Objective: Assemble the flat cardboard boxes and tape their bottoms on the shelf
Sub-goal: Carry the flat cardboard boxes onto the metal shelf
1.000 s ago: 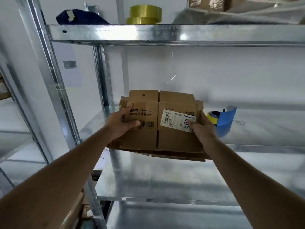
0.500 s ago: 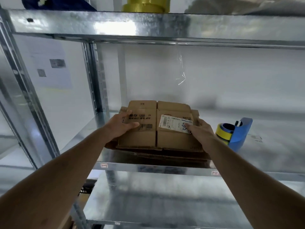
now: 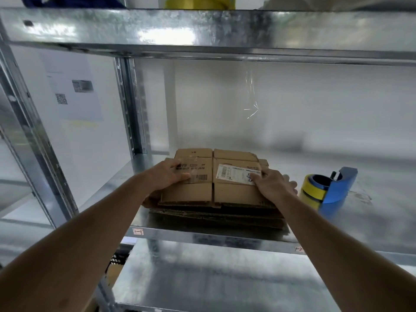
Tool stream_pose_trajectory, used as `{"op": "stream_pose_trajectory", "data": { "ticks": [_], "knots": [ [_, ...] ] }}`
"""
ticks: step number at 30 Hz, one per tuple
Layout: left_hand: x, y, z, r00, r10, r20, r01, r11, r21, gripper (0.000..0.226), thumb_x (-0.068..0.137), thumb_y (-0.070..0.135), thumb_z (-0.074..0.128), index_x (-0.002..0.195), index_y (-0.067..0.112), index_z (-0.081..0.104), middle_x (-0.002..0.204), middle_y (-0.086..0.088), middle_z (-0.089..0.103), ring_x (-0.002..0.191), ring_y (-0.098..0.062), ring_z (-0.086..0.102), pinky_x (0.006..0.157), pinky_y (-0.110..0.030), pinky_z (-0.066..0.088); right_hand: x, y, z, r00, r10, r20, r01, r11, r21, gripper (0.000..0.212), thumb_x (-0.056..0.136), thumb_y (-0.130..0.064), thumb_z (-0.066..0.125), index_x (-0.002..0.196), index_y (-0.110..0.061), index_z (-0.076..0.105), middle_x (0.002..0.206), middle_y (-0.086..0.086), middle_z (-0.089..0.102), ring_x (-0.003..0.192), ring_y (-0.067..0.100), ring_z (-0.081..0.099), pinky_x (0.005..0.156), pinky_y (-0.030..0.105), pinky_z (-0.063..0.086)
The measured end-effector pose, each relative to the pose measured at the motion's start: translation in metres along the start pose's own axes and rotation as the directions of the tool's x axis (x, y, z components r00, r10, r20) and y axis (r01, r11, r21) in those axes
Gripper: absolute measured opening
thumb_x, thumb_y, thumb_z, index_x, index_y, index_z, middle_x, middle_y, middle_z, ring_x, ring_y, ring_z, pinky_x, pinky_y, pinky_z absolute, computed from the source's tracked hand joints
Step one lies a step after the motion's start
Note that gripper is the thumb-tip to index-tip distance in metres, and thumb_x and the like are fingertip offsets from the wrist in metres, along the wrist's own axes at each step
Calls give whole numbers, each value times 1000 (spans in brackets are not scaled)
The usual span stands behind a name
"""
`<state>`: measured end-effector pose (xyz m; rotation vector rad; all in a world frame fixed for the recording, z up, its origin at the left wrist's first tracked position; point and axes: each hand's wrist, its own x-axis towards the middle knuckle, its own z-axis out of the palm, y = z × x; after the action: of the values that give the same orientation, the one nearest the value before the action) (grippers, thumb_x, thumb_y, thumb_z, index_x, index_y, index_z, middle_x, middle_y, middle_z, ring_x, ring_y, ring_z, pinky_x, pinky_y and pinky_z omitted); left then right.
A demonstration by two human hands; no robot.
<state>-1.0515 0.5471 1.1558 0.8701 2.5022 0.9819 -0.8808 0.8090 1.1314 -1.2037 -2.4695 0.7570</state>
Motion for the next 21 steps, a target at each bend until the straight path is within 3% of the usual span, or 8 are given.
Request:
{"op": "stream_pose_trajectory", "data": {
  "ticks": [2,6,8,10,12,14,18,21],
  "knots": [
    [0,8,0,999,28,19,-29,998,51,56,101,41,64,152,26,47,132,2,53,120,-19,51,99,-35,42,-3,-6,-3,1000,-8,-23,7,1000,-28,56,98,-63,50,143,-30,57,138,19,49,130,43,40,106,50,35],
    [1,24,3,998,50,32,-55,981,184,38,102,38,60,138,25,61,126,3,62,108,-17,59,92,-33,45,-9,-15,-5,999,-7,-31,6,998,-58,53,101,-54,53,138,-17,57,137,16,47,131,41,40,107,49,34],
    [3,26,7,998,59,13,-60,981,183,35,102,38,60,133,23,65,125,3,66,107,-17,63,94,-34,50,-10,-16,-4,999,-12,-46,10,998,-55,50,102,-51,51,135,-14,57,135,15,48,130,41,40,107,49,34],
    [3,27,10,997,74,-18,-69,980,188,32,101,39,60,128,22,67,125,0,68,102,-15,65,87,-30,52,-12,-17,-4,998,-17,-62,14,998,-60,49,102,-49,51,133,-13,58,132,15,48,129,41,41,107,50,35],
    [2,27,12,995,91,-38,-82,978,190,33,102,40,60,127,20,66,121,4,66,96,-11,62,72,-20,45,-12,-17,-5,997,-15,-70,10,998,-64,48,101,-48,51,133,-12,59,131,15,48,127,40,42,106,50,36],
    [-1,29,13,992,108,-61,-95,977,189,36,101,44,61,129,20,63,116,8,61,95,-11,58,66,-17,37,-13,-18,-6,996,-20,-85,15,998,-63,47,99,-45,52,133,-13,58,127,14,50,125,40,43,104,49,36],
    [-12,29,10,984,139,-113,-120,979,167,58,93,59,65,137,23,59,123,7,59,102,-15,54,70,-25,39,-18,-23,-11,992,-28,-122,31,999,19,41,95,-41,53,123,-13,63,118,11,57,117,36,48,100,47,38],
    [-19,25,3,976,158,-151,-142,984,110,67,86,65,70,140,27,59,128,8,61,107,-15,57,78,-28,45,-28,-27,-17,991,-52,-125,67,991,116,29,92,-39,58,106,-15,65,100,4,64,99,28,56,90,42,43]
  ]
}}
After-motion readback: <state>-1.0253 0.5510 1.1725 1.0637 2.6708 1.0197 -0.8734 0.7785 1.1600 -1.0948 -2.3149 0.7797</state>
